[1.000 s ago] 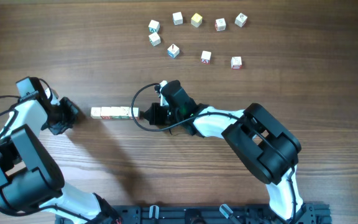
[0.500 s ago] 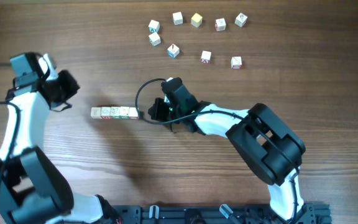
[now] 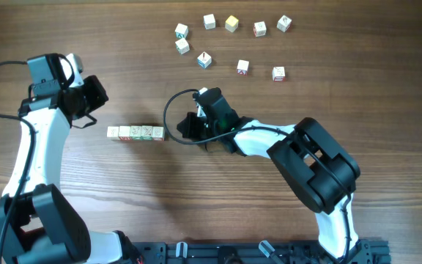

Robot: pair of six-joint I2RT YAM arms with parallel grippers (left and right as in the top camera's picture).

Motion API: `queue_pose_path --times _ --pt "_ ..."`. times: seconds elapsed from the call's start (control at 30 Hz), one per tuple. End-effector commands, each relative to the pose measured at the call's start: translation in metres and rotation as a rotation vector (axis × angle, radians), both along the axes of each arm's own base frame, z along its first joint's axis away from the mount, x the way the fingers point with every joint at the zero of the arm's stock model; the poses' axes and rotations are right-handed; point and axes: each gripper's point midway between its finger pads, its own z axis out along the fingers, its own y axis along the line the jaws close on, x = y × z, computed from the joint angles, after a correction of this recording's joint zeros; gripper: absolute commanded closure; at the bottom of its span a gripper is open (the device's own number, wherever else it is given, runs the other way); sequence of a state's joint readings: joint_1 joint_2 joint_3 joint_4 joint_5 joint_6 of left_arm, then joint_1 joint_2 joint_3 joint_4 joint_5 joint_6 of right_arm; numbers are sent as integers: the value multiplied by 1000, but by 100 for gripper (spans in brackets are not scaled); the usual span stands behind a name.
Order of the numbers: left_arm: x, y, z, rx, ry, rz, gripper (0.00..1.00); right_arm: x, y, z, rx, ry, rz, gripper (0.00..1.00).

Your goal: Form a horizontal line

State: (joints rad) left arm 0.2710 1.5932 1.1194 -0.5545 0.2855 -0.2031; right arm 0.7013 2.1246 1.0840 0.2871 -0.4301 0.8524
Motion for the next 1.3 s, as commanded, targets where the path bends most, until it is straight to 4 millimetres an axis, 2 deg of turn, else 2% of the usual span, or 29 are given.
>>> queue_pose_path --times 0.0,0.13,0.33,0.6,1.27 --pt "-4 13 0 47 15 27 96 -18 5 -10 24 8 105 96" --pt "-6 14 -1 50 26 30 96 -19 6 -9 33 10 116 96" --pt "-8 19 -3 74 38 45 96 -24 16 4 101 -7 172 96" --pt "-8 18 -3 73 42 45 96 -29 23 6 101 -22 184 96" --pt "-9 18 -4 72 45 45 96 -23 23 2 66 -57 142 96"
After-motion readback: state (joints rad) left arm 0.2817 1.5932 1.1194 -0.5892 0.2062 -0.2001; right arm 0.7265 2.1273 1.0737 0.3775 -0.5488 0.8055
